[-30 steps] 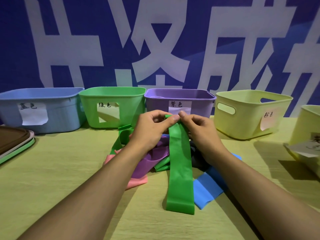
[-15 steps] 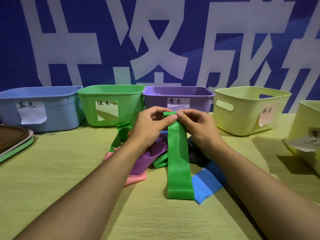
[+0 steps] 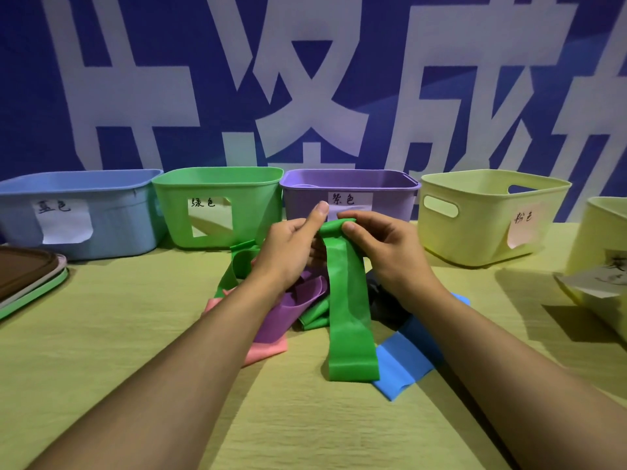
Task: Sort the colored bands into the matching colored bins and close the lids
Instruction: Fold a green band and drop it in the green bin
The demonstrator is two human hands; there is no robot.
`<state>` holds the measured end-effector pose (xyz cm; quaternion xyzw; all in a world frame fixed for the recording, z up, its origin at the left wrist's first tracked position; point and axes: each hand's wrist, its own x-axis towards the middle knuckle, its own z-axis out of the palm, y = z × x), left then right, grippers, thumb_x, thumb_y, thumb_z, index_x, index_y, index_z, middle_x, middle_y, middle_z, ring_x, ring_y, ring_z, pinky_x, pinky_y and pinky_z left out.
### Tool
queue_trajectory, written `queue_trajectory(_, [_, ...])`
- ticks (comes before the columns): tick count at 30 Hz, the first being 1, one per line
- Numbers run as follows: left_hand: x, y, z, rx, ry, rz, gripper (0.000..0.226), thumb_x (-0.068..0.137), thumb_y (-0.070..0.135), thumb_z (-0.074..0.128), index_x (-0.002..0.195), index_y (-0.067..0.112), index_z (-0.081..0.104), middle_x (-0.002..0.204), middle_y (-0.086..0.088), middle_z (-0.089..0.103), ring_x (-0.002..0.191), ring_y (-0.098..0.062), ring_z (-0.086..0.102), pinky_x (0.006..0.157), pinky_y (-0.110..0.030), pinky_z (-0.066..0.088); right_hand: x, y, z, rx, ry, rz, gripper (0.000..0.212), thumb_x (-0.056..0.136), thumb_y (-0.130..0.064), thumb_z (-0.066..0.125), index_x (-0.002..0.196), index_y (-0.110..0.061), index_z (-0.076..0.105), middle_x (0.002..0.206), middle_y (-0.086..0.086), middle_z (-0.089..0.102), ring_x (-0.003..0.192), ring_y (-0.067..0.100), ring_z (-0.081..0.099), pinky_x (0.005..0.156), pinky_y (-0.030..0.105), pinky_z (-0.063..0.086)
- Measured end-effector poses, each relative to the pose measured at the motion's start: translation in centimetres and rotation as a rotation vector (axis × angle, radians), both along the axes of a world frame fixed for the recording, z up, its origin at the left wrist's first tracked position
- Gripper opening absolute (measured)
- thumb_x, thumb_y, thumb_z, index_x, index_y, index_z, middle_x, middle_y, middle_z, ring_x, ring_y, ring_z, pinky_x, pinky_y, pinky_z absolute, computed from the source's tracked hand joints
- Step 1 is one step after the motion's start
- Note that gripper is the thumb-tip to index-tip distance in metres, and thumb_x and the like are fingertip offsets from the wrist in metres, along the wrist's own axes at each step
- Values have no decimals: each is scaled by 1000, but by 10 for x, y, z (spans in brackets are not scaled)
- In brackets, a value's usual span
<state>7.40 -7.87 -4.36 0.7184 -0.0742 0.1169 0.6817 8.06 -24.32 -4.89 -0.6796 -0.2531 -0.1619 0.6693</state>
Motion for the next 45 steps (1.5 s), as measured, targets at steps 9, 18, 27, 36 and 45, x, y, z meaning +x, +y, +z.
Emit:
queue_trajectory(9, [-4, -1, 2, 42, -85, 75, 65, 82, 71, 69, 78, 6, 76, 74, -20, 73, 64, -34, 70, 85, -54, 62, -8, 0, 2, -19, 4, -50, 17, 97, -17, 68, 100, -32, 76, 100, -8, 80, 100, 13, 75, 93, 35, 60])
queue_trajectory(18, [-3, 1, 2, 60, -138, 199, 69, 89, 65, 66, 72, -2, 64, 60, -17, 63, 61, -24, 68, 69, -45, 57, -10, 3, 2, -50, 141, -45, 8, 91, -23, 77, 98, -19, 77, 92, 2, 80, 84, 7, 75, 74, 23, 59])
queue_trajectory(27, [-5, -4, 1, 138, -179, 239, 46, 82, 62, 75, 70, 18, 73, 62, -2, 68, 67, -26, 71, 79, -53, 61, -9, 1, 0, -6, 204, -37, 7, 87, -17, 80, 93, -14, 78, 84, 6, 79, 79, 18, 77, 70, 29, 59])
queue_trajectory(36, [-3, -2, 2, 27, -225, 186, 12, 82, 30, 86, 76, 23, 78, 76, -2, 78, 75, -18, 72, 84, -53, 61, -12, 4, 1, 82, 250, 66, 15, 91, -10, 75, 105, -8, 78, 96, 11, 80, 90, 25, 77, 81, 35, 60])
queue_trajectory(45, [-5, -6, 1, -58, -231, 83, 15, 78, 8, 86, 88, 12, 77, 85, -7, 79, 80, -13, 72, 84, -31, 62, -8, 2, 0, 189, 276, 61, 21, 92, -24, 74, 105, -7, 78, 100, 14, 78, 90, 24, 76, 75, 33, 57])
